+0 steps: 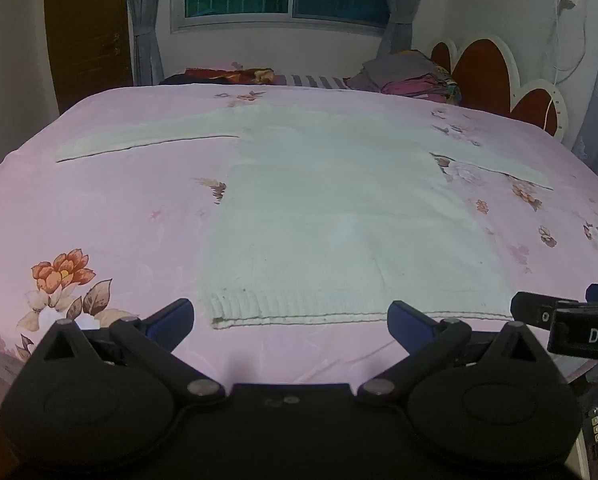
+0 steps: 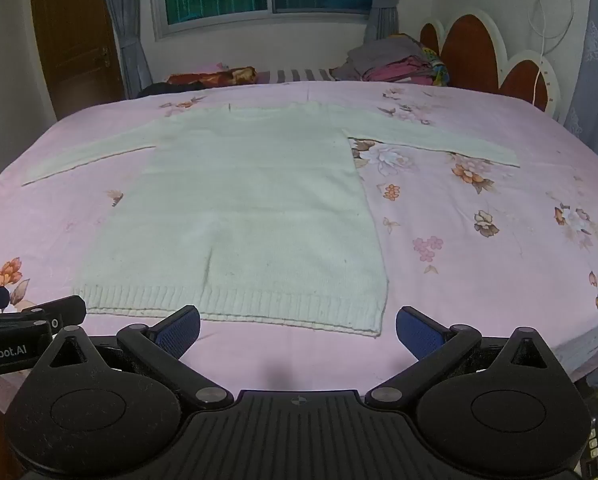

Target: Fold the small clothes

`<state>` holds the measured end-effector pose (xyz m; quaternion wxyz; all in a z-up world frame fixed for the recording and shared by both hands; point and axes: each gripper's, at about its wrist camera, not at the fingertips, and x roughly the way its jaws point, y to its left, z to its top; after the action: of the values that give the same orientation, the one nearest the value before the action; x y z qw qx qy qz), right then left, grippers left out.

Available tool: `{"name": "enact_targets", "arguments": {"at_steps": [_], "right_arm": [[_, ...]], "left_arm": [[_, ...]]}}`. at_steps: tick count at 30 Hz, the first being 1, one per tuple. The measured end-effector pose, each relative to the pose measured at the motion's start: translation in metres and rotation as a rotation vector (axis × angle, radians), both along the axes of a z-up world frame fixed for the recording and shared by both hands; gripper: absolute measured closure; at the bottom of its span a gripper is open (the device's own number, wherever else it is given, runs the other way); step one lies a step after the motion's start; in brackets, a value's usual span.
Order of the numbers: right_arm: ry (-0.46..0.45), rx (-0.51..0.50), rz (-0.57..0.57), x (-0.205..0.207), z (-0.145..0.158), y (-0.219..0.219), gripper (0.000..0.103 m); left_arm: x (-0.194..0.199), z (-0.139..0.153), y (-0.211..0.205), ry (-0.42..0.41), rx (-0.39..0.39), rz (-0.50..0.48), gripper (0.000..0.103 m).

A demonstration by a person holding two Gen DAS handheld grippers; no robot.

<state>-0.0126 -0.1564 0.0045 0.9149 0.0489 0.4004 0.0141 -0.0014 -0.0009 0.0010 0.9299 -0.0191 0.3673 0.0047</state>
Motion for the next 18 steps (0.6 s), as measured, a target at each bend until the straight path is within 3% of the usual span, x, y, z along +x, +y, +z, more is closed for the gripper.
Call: {"name": "enact_targets", "arguments": {"at_steps": [18], "right_arm": [[-0.004, 0.000, 0.004, -0.0024, -0.0008, -0.0048, 0.000]], "left_arm": [[0.0010, 0.0004, 0.0008, 0.008, 0.003, 0.015, 0.000]]}}
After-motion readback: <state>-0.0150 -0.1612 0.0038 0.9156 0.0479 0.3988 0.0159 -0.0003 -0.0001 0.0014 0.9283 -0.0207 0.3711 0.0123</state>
